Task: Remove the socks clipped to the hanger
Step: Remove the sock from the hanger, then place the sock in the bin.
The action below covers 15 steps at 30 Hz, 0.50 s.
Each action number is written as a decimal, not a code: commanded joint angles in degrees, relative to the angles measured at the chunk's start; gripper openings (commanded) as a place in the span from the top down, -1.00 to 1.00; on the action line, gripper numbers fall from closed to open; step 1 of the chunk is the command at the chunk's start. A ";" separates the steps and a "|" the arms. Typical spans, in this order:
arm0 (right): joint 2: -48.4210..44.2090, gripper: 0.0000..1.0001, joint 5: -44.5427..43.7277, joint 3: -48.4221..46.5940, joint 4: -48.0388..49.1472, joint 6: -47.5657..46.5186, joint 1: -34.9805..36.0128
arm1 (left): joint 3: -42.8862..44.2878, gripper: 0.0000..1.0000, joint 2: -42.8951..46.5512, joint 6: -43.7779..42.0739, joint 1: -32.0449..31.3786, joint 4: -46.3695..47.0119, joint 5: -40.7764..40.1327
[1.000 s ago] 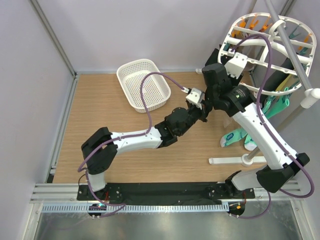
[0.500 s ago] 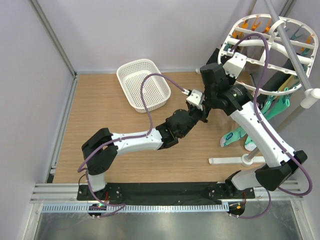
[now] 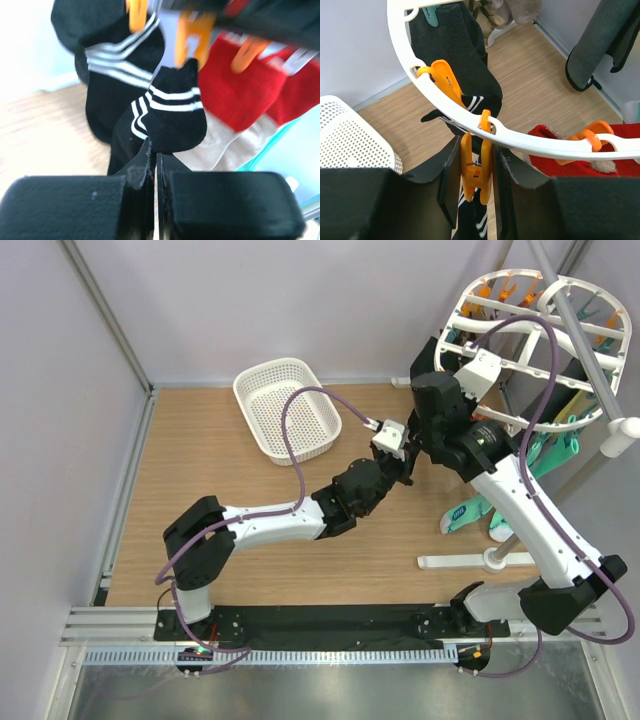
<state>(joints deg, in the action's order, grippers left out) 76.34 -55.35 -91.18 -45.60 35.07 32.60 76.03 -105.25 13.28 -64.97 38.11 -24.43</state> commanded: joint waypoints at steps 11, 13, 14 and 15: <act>-8.39 0.98 8.85 4.51 5.44 -1.67 -0.08 | -4.86 0.99 9.54 9.49 18.09 -20.94 -1.94; -9.18 0.98 9.56 5.13 5.09 -2.11 -0.08 | -4.32 1.00 8.32 8.79 21.71 -20.71 -1.07; -9.71 0.98 10.00 5.39 4.91 -2.55 -0.08 | -3.96 1.00 7.96 8.87 23.55 -20.10 -0.72; -10.24 0.98 10.09 6.27 4.91 -2.81 -0.08 | -3.52 1.00 7.44 9.04 26.97 -20.09 -0.36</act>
<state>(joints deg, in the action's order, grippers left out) 68.38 -47.22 -86.00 -42.70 33.34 32.60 69.49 -98.28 21.19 -43.44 19.09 -24.51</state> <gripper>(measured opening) 0.337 0.015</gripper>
